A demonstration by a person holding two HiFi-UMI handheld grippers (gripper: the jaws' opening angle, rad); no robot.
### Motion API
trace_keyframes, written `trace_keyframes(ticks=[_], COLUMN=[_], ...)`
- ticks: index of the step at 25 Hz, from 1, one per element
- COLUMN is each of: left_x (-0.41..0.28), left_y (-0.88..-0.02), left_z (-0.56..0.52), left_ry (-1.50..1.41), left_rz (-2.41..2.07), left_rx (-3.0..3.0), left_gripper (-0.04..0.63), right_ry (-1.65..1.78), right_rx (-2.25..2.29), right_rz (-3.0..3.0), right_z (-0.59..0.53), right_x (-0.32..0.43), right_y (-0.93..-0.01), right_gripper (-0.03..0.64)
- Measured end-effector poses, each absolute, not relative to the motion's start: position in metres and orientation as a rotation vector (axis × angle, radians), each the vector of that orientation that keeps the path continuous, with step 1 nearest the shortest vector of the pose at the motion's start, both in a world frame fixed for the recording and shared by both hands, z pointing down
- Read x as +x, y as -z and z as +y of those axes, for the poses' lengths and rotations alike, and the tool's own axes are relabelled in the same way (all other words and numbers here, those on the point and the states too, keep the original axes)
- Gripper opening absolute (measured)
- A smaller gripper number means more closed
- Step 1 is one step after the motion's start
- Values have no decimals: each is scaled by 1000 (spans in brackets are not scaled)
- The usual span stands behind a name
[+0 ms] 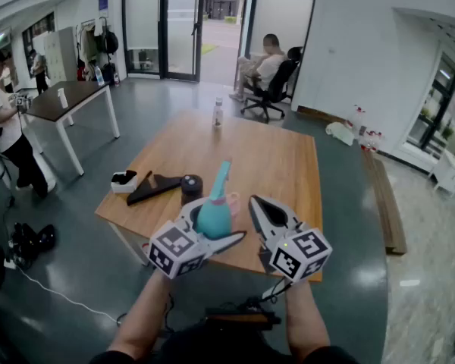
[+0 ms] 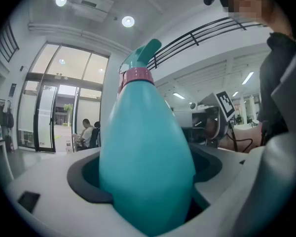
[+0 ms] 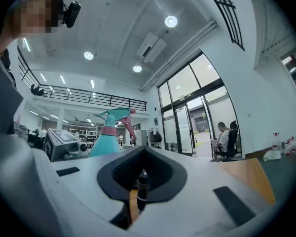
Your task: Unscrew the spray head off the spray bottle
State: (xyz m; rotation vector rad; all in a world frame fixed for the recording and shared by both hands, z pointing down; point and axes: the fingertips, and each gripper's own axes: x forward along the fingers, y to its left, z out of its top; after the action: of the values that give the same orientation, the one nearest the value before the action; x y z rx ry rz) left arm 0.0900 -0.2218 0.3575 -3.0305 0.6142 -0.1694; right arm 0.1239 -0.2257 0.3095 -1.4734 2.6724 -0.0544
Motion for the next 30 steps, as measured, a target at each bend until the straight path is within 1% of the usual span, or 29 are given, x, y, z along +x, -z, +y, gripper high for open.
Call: trace_keyframes(ticks=[16,25,26,28,29,30], left_x=[94,93,92,91,91,91], left_y=[-363,-368,-370,-372,-373,-375], left_z=[-213,-215,-216,-218,-219,-220], left_ry=[172,198,201,221,235,250], left_rz=[606,633,641,671,689,707], left_rx=[-3037,-3036,-3032,-3011,-2996,-2980], left_gripper=[436,436,436,436,436,436], right_ry=[37,77,91,122,134,142], right_rx=[-1430,-1211,-1176,-1104,-1081,-1069], right_rz=[2689,2714,2722,2745,2756,2766], right_z=[-215,-200,-198,-196,-195,-195], right_x=[123,101,97,87,84,80], right_y=[-312,-291,-289,-288,-289,-290], right_gripper=[9,12,17,95,120,130])
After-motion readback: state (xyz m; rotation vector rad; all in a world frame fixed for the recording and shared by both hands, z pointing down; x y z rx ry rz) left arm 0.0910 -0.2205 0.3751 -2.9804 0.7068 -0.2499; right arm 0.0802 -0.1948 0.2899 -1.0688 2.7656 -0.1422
